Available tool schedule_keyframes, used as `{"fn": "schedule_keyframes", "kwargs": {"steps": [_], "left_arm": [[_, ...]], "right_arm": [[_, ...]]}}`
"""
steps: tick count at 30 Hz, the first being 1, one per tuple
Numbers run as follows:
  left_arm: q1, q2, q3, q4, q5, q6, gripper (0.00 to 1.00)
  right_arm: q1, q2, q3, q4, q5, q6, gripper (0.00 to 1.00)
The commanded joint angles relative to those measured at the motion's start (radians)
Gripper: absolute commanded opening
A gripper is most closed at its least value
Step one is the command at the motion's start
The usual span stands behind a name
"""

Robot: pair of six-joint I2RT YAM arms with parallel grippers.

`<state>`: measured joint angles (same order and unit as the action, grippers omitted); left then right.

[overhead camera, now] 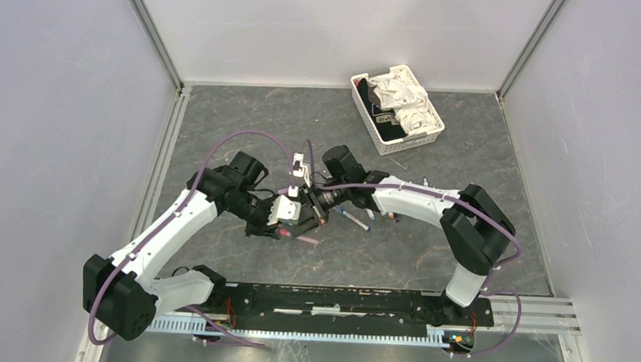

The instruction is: Open the pen caps

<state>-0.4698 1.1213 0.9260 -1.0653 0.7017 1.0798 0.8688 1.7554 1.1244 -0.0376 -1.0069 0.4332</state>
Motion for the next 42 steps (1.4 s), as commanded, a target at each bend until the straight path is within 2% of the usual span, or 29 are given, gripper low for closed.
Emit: {"fn": "schedule_keyframes", "kwargs": {"steps": [1, 3, 6, 12, 14, 16, 19, 25, 31, 38, 42], "left_arm": [[-0.017, 0.011, 0.014, 0.031, -0.028, 0.037, 0.07], [-0.018, 0.012, 0.025, 0.032, -0.029, 0.031, 0.02], [-0.020, 0.014, 0.042, 0.030, -0.028, 0.022, 0.02], [-0.021, 0.023, 0.056, 0.019, -0.007, 0.020, 0.02], [-0.021, 0.023, 0.065, 0.014, -0.005, 0.024, 0.02], [-0.021, 0.025, 0.080, 0.003, -0.010, 0.033, 0.02], [-0.022, 0.022, 0.099, -0.010, -0.034, 0.053, 0.02], [0.016, 0.040, 0.126, -0.080, -0.176, 0.182, 0.02], [0.091, 0.056, 0.112, -0.072, -0.296, 0.288, 0.02], [0.097, 0.070, 0.075, -0.005, -0.319, 0.274, 0.02], [0.096, 0.081, 0.005, 0.121, -0.229, 0.163, 0.02]], "right_arm": [[-0.002, 0.001, 0.017, 0.113, -0.060, 0.077, 0.03], [-0.002, 0.005, 0.005, 0.132, -0.061, 0.097, 0.14], [0.001, 0.013, -0.009, 0.131, -0.070, 0.098, 0.27], [0.016, 0.038, -0.006, 0.156, -0.095, 0.110, 0.30], [0.018, 0.047, 0.002, 0.154, -0.104, 0.106, 0.27], [0.018, 0.050, 0.001, 0.150, -0.109, 0.098, 0.21], [0.017, 0.039, -0.004, 0.100, -0.123, 0.042, 0.00], [-0.035, -0.042, -0.065, -0.181, -0.071, -0.207, 0.00], [-0.101, -0.134, -0.183, -0.256, 0.020, -0.306, 0.00], [-0.170, -0.206, -0.204, -0.334, 0.157, -0.358, 0.00], [-0.261, -0.267, -0.201, -0.327, 0.401, -0.307, 0.00]]}}
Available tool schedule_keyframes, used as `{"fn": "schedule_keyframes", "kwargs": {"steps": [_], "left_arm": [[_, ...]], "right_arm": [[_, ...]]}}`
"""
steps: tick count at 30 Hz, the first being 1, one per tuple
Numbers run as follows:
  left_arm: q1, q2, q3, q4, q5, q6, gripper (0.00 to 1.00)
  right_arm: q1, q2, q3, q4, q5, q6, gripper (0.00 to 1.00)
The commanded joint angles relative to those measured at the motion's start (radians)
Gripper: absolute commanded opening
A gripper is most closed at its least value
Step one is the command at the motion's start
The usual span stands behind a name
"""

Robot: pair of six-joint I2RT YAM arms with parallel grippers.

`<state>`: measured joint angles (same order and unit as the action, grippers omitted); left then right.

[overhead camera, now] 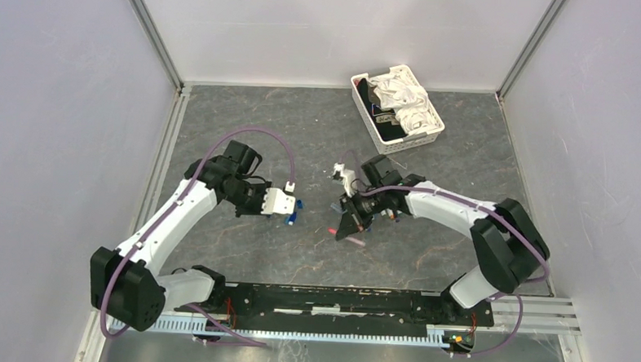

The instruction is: Open the pen caps

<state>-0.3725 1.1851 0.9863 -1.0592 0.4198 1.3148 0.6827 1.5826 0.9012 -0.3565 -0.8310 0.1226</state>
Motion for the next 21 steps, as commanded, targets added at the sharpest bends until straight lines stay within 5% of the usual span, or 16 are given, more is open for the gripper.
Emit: {"fn": "schedule_keyframes", "kwargs": {"steps": [1, 9, 21], "left_arm": [[-0.002, 0.021, -0.082, 0.156, 0.068, -0.106, 0.02], [-0.015, 0.078, -0.259, 0.458, -0.001, -0.230, 0.07], [-0.014, 0.139, -0.219, 0.491, -0.011, -0.321, 0.43]], "right_arm": [[-0.098, -0.119, 0.021, -0.006, 0.317, 0.017, 0.00], [-0.207, -0.260, -0.056, 0.077, 0.767, 0.099, 0.00], [-0.205, -0.072, -0.039, 0.247, 0.804, 0.148, 0.00]]}}
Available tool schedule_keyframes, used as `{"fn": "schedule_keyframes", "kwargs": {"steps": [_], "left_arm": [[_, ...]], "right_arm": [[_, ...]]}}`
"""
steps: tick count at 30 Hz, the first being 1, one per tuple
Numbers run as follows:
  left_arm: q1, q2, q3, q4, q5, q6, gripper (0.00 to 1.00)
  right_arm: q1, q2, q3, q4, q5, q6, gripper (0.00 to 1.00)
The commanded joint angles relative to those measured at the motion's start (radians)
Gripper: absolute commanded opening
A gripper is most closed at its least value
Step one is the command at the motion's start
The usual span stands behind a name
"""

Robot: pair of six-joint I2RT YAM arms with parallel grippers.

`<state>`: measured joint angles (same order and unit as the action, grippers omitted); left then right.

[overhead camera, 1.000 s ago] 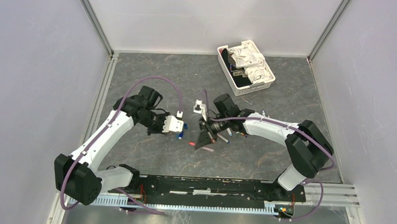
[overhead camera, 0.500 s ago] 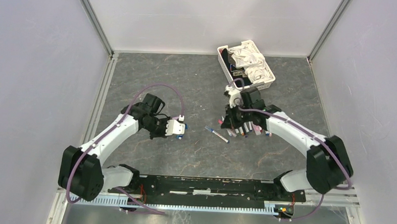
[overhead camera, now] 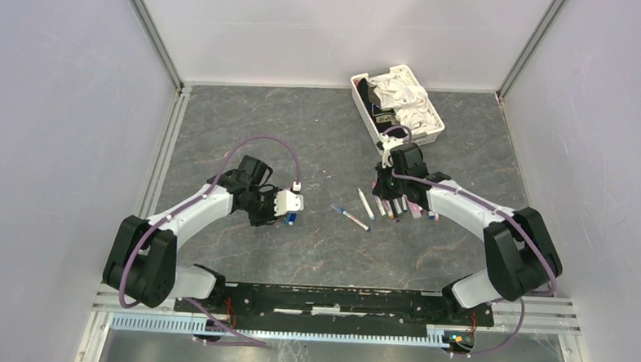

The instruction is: Open the pen caps

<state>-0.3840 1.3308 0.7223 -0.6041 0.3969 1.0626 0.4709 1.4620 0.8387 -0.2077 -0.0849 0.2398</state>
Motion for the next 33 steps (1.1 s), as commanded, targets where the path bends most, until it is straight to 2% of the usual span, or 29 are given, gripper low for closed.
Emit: {"fn": "schedule_keyframes", "kwargs": {"steps": [1, 5, 6, 9, 15, 16, 17, 18, 19, 20, 33], "left_arm": [[-0.002, -0.008, 0.056, 0.025, 0.015, -0.075, 0.47], [0.000, -0.017, 0.126, -0.038, 0.045, -0.123, 0.52], [0.001, -0.019, 0.149, -0.059, 0.054, -0.141, 0.62], [0.007, -0.020, 0.235, -0.134, 0.080, -0.195, 0.67], [0.020, -0.058, 0.377, -0.239, 0.085, -0.283, 0.70], [0.022, -0.065, 0.397, -0.249, 0.084, -0.296, 0.82], [0.024, -0.072, 0.416, -0.263, 0.084, -0.303, 0.88], [0.024, -0.076, 0.436, -0.273, 0.081, -0.315, 0.89], [0.025, -0.079, 0.452, -0.286, 0.080, -0.323, 0.98], [0.026, -0.080, 0.469, -0.298, 0.080, -0.325, 0.99], [0.029, -0.087, 0.548, -0.381, 0.095, -0.325, 1.00]], "right_arm": [[0.011, 0.068, 0.035, 0.104, 0.061, 0.030, 0.00], [0.030, 0.143, 0.085, 0.099, 0.125, 0.018, 0.00], [0.032, 0.155, 0.089, 0.104, 0.140, 0.018, 0.00], [0.039, 0.173, 0.088, 0.116, 0.183, 0.022, 0.01], [0.048, 0.187, 0.081, 0.129, 0.214, 0.013, 0.17], [0.046, 0.191, 0.085, 0.125, 0.217, 0.009, 0.21], [0.046, 0.193, 0.087, 0.121, 0.219, 0.004, 0.23], [0.048, 0.195, 0.086, 0.122, 0.221, 0.004, 0.25], [0.047, 0.195, 0.087, 0.120, 0.221, 0.003, 0.26], [0.049, 0.195, 0.088, 0.119, 0.223, 0.002, 0.27], [0.065, 0.110, 0.077, 0.084, 0.275, -0.009, 0.32]]}}
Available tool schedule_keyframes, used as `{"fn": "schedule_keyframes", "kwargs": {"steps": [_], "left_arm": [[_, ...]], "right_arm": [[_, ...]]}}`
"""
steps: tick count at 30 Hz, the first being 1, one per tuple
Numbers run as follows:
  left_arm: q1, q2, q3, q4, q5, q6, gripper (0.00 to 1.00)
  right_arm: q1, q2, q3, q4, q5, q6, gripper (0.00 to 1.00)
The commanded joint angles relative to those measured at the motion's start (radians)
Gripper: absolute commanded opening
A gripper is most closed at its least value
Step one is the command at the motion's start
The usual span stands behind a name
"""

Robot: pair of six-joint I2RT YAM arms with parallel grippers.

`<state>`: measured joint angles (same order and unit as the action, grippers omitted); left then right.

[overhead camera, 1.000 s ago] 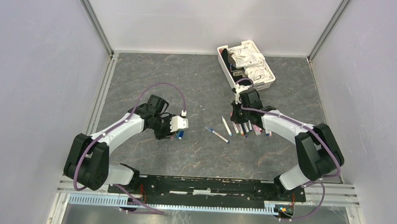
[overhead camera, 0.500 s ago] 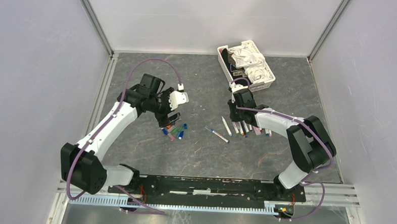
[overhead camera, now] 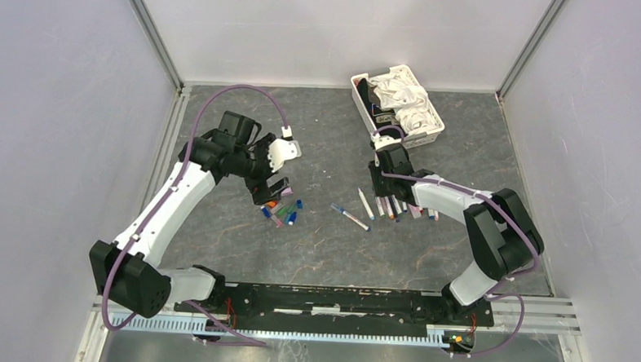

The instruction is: Open the pen caps

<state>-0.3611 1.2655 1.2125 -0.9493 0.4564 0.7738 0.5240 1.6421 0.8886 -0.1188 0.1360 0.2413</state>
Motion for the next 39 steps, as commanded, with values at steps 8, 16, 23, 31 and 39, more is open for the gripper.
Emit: {"fn": "schedule_keyframes", "kwargs": {"steps": [8, 16, 23, 31, 39], "left_arm": [[0.009, -0.025, 0.094, -0.040, 0.042, -0.055, 1.00], [0.025, -0.026, 0.124, -0.038, 0.036, -0.089, 1.00], [0.030, -0.041, 0.121, -0.056, 0.044, -0.073, 1.00], [0.028, -0.029, 0.122, -0.080, 0.062, -0.053, 1.00], [0.029, -0.030, 0.104, -0.126, 0.120, 0.004, 1.00]], "right_arm": [[0.148, -0.130, 0.029, -0.023, -0.038, -0.097, 0.42], [0.288, -0.038, 0.039, -0.047, -0.161, -0.179, 0.46], [0.288, 0.021, 0.047, -0.083, -0.142, -0.206, 0.46], [0.285, 0.045, 0.015, -0.097, -0.121, -0.223, 0.41], [0.279, 0.021, -0.041, -0.083, -0.202, -0.221, 0.14]]}}
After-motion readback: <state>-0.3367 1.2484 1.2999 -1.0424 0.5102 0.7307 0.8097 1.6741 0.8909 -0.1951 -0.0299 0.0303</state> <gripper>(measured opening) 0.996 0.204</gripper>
